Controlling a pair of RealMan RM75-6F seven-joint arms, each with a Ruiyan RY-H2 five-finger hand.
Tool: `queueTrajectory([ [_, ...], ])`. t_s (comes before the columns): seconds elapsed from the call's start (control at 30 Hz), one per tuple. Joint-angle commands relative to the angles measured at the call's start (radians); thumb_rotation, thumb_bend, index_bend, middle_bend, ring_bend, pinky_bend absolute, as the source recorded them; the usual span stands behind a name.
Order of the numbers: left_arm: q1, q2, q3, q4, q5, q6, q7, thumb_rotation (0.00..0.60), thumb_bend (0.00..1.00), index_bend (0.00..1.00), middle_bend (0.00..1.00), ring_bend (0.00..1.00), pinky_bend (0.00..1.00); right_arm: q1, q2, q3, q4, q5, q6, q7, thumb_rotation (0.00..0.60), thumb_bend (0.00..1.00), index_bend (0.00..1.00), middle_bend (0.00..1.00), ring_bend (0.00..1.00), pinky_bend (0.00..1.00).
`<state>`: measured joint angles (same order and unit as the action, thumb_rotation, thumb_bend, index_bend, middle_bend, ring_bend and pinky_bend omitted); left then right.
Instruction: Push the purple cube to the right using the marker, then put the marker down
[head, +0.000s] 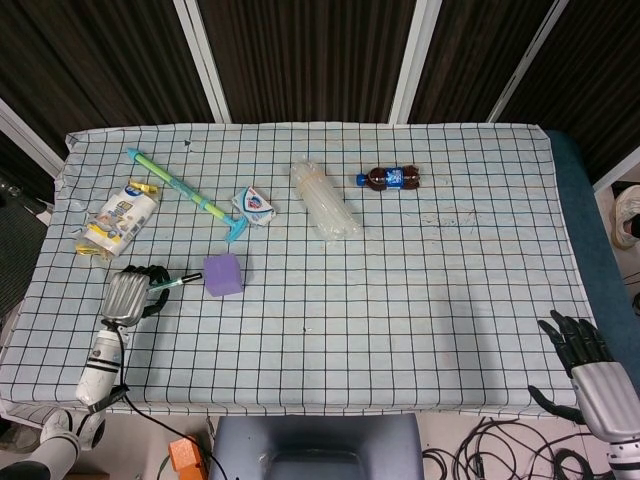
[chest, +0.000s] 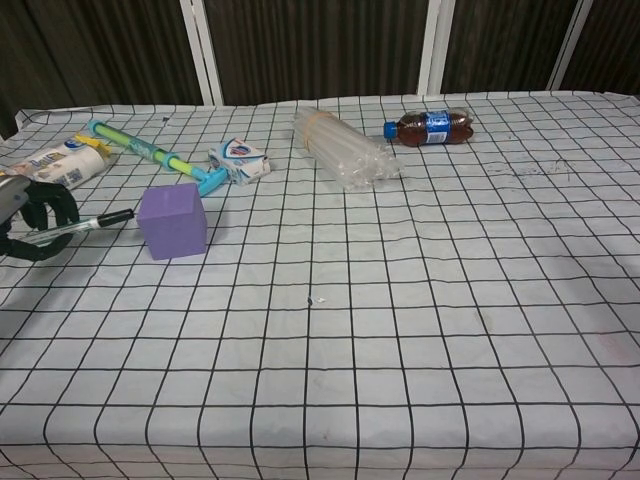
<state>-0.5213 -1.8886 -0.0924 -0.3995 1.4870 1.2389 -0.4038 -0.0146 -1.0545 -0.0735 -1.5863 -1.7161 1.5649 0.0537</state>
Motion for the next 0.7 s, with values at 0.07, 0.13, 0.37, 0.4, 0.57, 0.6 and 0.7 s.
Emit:
queueTrajectory([
  [0.07, -0.015, -0.002, 0.001, -0.012, 0.005, 0.001, 0.01, 0.6, 0.6, 0.76, 0.82, 0.62, 0.47, 0.0, 0.0, 0.001, -0.001, 0.002, -0.001, 0.002, 0.6, 0.38, 0.0, 0.0, 0.0, 0.01],
  [0.13, -0.037, -0.006, -0.001, -0.03, 0.011, 0.0, 0.034, 0.6, 0.6, 0.76, 0.82, 0.62, 0.47, 0.001, 0.001, 0.0, -0.001, 0.002, -0.003, 0.002, 0.6, 0.38, 0.0, 0.0, 0.0, 0.01],
  [0.37, -0.104, -0.043, -0.033, -0.131, -0.011, -0.051, 0.103, 0.6, 0.59, 0.76, 0.82, 0.62, 0.46, 0.002, 0.004, 0.0, 0.001, 0.003, -0.003, 0.011, 0.6, 0.38, 0.0, 0.0, 0.0, 0.01],
  [0.4, -0.11, -0.048, -0.038, -0.142, -0.016, -0.055, 0.115, 0.6, 0.59, 0.76, 0.82, 0.62, 0.46, 0.002, 0.004, -0.001, 0.002, 0.001, -0.003, 0.011, 0.6, 0.38, 0.0, 0.0, 0.0, 0.01],
  [0.57, -0.142, -0.073, -0.066, -0.199, -0.04, -0.077, 0.181, 0.6, 0.59, 0.76, 0.82, 0.62, 0.46, 0.0, 0.006, -0.002, 0.004, -0.001, 0.002, 0.017, 0.6, 0.38, 0.0, 0.0, 0.0, 0.01],
  [0.6, -0.148, -0.077, -0.072, -0.211, -0.045, -0.079, 0.195, 0.6, 0.59, 0.76, 0.82, 0.62, 0.46, 0.0, 0.006, -0.002, 0.005, 0.0, 0.001, 0.018, 0.6, 0.38, 0.0, 0.0, 0.0, 0.01],
  [0.7, -0.164, -0.092, -0.094, -0.26, -0.065, -0.086, 0.25, 0.6, 0.59, 0.76, 0.82, 0.62, 0.46, 0.001, 0.005, -0.003, 0.005, -0.001, -0.002, 0.015, 0.6, 0.38, 0.0, 0.0, 0.0, 0.01],
])
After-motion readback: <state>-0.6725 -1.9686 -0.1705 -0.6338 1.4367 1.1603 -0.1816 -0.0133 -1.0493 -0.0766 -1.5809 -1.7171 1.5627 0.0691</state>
